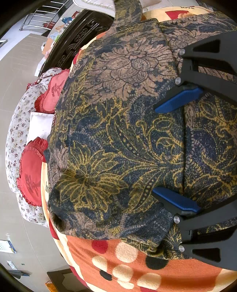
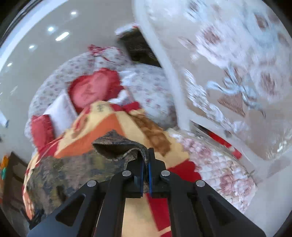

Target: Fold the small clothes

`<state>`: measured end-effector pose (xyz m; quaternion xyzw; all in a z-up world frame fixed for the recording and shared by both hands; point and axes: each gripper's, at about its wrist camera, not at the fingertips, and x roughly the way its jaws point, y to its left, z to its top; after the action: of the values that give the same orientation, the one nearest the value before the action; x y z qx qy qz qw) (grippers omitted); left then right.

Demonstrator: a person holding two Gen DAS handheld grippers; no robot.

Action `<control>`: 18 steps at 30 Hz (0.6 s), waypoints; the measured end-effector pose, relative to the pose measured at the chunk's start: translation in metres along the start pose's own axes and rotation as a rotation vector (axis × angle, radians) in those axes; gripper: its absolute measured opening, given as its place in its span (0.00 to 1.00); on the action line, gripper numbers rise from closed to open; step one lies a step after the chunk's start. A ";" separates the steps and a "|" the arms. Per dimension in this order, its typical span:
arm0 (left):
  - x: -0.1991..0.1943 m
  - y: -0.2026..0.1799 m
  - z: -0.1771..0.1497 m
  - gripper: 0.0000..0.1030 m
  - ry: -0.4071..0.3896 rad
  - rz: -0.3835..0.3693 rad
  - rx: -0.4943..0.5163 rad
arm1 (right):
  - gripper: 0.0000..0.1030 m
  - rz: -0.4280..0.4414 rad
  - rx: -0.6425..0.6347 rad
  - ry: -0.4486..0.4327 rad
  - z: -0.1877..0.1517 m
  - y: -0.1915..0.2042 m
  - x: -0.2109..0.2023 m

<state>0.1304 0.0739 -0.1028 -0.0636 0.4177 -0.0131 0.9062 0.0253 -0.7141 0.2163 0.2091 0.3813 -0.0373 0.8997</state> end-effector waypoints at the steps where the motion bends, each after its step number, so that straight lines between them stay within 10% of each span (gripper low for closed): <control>1: 0.000 0.000 0.000 0.84 0.000 0.001 0.001 | 0.10 0.028 -0.034 -0.009 0.001 0.018 -0.007; 18: -0.090 0.049 0.008 0.87 -0.082 -0.026 -0.109 | 0.10 0.618 -0.169 0.262 -0.121 0.380 0.055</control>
<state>0.0761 0.1297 -0.0357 -0.1188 0.3796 0.0006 0.9175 0.0692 -0.3140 0.2341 0.2425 0.4140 0.2956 0.8261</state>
